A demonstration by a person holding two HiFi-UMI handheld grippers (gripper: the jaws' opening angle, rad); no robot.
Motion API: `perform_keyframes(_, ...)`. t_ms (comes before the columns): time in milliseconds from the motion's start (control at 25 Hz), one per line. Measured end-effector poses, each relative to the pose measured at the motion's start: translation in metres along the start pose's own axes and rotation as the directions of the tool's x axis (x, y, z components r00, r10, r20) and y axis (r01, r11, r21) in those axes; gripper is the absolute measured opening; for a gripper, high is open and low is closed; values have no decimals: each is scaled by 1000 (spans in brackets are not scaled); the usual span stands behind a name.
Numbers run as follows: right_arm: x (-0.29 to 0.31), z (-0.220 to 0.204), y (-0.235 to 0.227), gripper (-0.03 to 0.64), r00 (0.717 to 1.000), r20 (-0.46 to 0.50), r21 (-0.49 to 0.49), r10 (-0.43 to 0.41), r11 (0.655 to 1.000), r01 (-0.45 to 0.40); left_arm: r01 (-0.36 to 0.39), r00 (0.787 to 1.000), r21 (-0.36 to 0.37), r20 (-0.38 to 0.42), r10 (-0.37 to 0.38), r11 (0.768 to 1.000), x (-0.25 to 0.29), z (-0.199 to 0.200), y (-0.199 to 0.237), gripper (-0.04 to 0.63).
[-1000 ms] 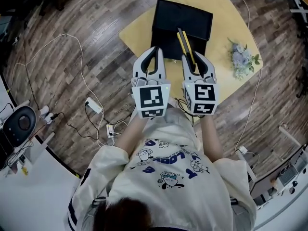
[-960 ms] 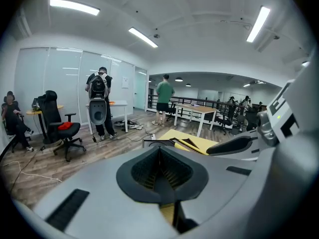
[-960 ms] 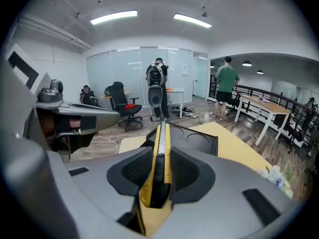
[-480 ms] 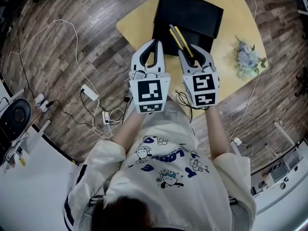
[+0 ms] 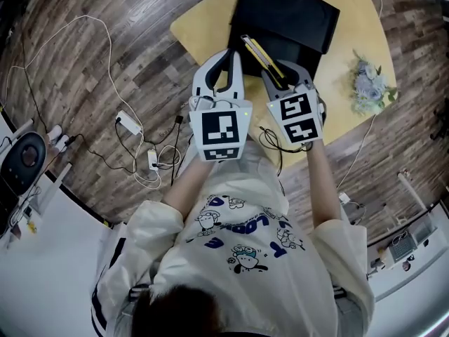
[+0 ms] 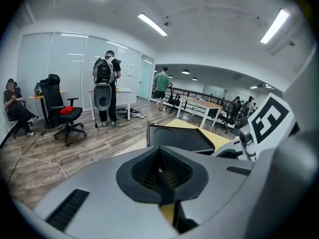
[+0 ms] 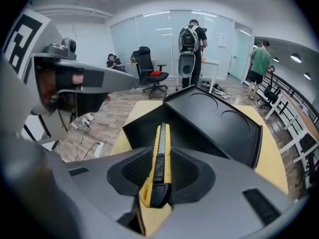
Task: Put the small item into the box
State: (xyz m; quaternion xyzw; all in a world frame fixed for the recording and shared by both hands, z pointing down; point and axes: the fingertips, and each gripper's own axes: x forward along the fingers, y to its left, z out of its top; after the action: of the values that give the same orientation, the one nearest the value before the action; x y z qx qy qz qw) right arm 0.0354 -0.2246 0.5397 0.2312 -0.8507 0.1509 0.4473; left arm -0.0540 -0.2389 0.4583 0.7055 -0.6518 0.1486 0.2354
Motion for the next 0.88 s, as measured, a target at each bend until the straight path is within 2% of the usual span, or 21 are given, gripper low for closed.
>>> perform_keyframes(440,18,-15,-14,120,984,-175,-157,36,986,-64,6,1000,-11,-25,-6,1000,7,-5,7,15)
perform_keyframes(880,38,-30,-29,120,947,-317,-220,47,968,-121,27,999,-30,-38,-29,999,11,-9,4,15)
